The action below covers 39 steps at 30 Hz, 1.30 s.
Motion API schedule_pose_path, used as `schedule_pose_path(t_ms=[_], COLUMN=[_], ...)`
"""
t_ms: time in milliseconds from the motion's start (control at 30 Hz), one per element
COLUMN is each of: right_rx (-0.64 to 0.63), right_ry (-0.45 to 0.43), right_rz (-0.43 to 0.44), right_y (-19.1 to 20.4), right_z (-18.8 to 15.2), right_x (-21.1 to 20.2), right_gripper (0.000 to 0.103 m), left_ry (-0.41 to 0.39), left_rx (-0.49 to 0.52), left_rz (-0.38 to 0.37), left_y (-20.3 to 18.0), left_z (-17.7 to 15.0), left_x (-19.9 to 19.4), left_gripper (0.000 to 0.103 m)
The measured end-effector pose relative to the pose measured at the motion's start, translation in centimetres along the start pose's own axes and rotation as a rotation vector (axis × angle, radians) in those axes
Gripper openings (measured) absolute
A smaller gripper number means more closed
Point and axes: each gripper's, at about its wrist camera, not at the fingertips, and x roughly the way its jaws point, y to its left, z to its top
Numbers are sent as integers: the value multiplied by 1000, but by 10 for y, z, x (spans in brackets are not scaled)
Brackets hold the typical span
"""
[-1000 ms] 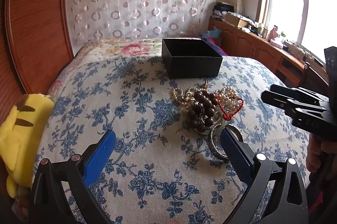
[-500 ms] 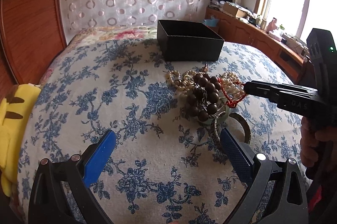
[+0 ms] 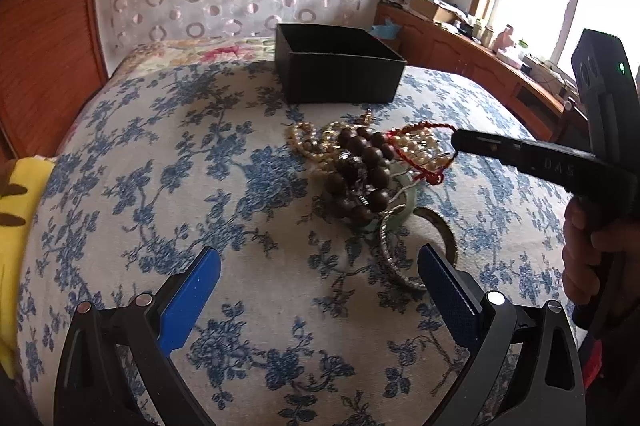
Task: Organize jewelry
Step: 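Lower the right tool onto the red string bracelet and close it, then carry the red bracelet into the black box with the right tool while the left tool grasps the silver bangle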
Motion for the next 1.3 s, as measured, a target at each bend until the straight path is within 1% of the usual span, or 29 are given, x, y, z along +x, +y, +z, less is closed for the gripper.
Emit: schedule_pose_path(t_ms=[133,200,267,300,333,400,433,500,533,600,633,667,867,1033,1100,1300], right_rx=[1,-5,-14,-17,-20,-27,-32,-40,-43,-48,-51,-56,-80,-101,-112,-145], right_ry=[-35,-55,-74,-83,-89,-101,-107,-114,-115,-117,-118,-119,-120,-123,-125,-140], right_rz=[-18,-31,-42,-45,-46,-51,-54,-58,-57,-56,-58,-58,-52,-42,-40,-47], right_y=[-6,-8,-10,-10,-10,-11,-11,-11,-11,-10,-9,-8,0,6,8,13], right_z=[5,7,9,10,11,13,13,11,10,9,9,9,8,10,15,34], right_x=[-10,-19,-26,-30,-32,-39,-41,-45,-47,-49,-49,-49,-51,-51,-49,-44], right_gripper=[3,3,3,3,3,3,3,3,3,3,3,3,3,3,3,3], left_ry=[0,14,24,27,32,42,46,52,54,64,65,65,31,-21,-40,-91], left_rx=[29,40,49,53,57,61,61,63,67,73,73,73,68,53,52,54], left_rz=[-29,-49,-65,-74,-76,-74,-78,-76,-71,-67,-71,-69,-97,-120,-114,-59], left_y=[-9,-13,-18,-20,-21,-24,-24,-25,-27,-29,-27,-27,-27,-25,-23,-9], left_z=[6,7,7,8,8,8,8,8,8,7,6,5,1,7,10,32], left_x=[3,7,11,13,14,17,19,20,21,23,23,22,8,-8,-12,-19], left_gripper=[94,79,72,66,63,50,47,35,32,14,9,7,6,6,6,6])
